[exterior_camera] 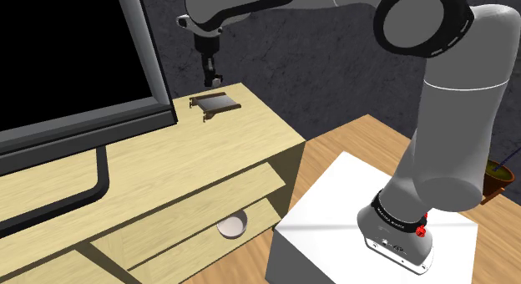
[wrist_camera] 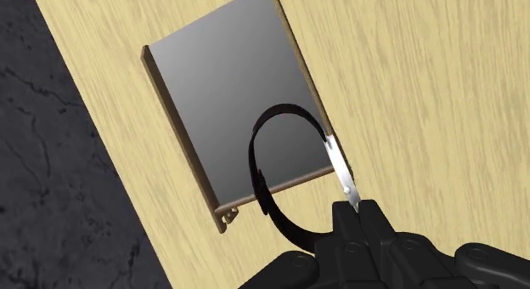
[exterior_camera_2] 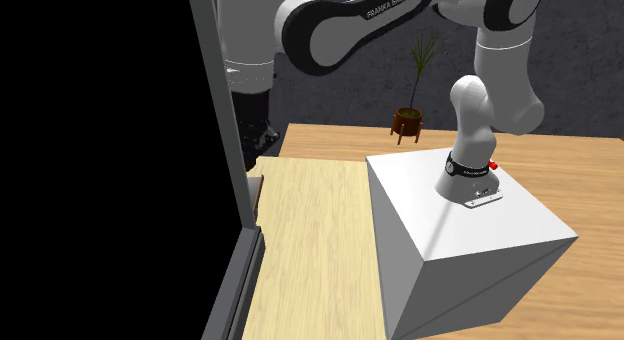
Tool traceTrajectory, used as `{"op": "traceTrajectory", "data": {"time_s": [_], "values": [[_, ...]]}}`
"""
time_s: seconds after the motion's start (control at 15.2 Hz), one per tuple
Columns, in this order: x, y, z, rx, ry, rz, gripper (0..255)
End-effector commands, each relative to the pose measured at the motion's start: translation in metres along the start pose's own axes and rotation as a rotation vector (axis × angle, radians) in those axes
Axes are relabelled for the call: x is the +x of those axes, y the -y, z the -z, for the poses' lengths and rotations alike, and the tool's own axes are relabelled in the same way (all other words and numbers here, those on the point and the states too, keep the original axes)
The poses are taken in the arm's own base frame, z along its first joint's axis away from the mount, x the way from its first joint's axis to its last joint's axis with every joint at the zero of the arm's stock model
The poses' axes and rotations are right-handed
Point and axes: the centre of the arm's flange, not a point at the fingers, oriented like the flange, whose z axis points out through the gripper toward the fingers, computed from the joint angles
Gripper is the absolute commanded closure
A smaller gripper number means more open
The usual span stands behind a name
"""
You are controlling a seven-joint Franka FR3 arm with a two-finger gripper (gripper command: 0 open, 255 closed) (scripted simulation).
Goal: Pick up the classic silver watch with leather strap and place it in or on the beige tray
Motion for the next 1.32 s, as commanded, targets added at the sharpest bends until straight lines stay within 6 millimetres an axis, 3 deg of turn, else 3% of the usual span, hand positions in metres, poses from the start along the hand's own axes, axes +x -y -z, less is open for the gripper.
{"op": "traceTrajectory", "data": {"time_s": [0.0, 0.13, 1.25], "values": [[0.002, -0.025, -0.001, 0.000, 0.000, 0.001, 255], [0.006, -0.055, -0.002, 0.000, 0.000, 0.001, 255], [-0.001, -0.046, -0.089, 0.000, 0.000, 0.001, 255]]}}
